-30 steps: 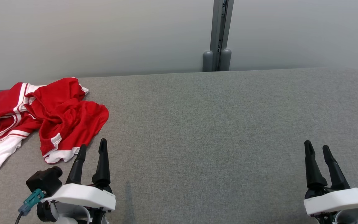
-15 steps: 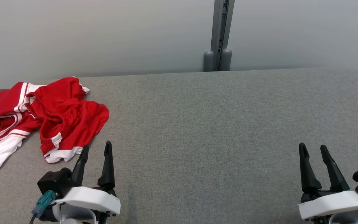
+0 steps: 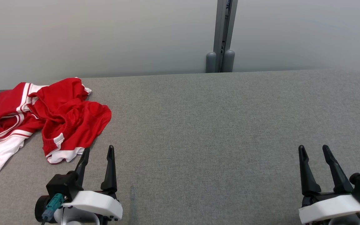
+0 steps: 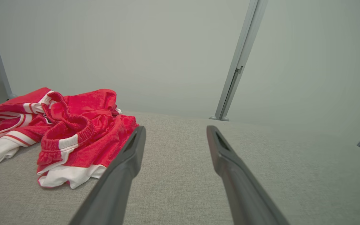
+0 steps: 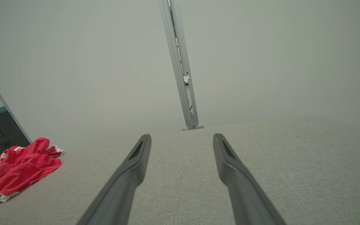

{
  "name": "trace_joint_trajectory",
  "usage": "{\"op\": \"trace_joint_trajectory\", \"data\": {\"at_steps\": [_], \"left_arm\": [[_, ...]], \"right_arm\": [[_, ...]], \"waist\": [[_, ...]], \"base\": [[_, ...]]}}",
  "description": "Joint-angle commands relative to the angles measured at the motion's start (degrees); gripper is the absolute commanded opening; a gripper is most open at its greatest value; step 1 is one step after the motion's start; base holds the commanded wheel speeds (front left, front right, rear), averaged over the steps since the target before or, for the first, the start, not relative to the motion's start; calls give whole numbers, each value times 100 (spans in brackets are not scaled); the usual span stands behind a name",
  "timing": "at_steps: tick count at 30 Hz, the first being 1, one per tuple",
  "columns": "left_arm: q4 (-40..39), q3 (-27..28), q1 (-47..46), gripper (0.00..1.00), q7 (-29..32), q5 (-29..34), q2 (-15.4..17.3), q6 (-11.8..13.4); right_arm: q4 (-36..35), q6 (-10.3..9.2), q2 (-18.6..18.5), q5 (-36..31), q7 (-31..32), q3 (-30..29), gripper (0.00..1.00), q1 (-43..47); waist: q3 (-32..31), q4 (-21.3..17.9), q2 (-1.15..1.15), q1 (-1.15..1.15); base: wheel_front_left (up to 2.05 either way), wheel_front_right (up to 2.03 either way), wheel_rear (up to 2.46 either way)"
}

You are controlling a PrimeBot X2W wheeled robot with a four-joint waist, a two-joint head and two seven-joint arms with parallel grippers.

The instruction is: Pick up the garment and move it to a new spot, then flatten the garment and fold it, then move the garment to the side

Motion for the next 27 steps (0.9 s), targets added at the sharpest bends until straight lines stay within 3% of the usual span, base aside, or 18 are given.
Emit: {"op": "trace_joint_trajectory", "data": {"at_steps": [1, 27], "left_arm": [[-8, -10, -24, 100, -42, 129, 33, 50], [276, -70, 62, 100, -313, 978, 41, 161]], "right_arm": [[-47, 9, -51, -142, -57, -9, 100, 31], [-88, 11, -62, -1258, -334, 17, 100, 158]], "waist": [[-5, 2, 0, 0], [-59, 36, 0, 0]], "base": [[0, 0, 0], [0, 0, 0]]}}
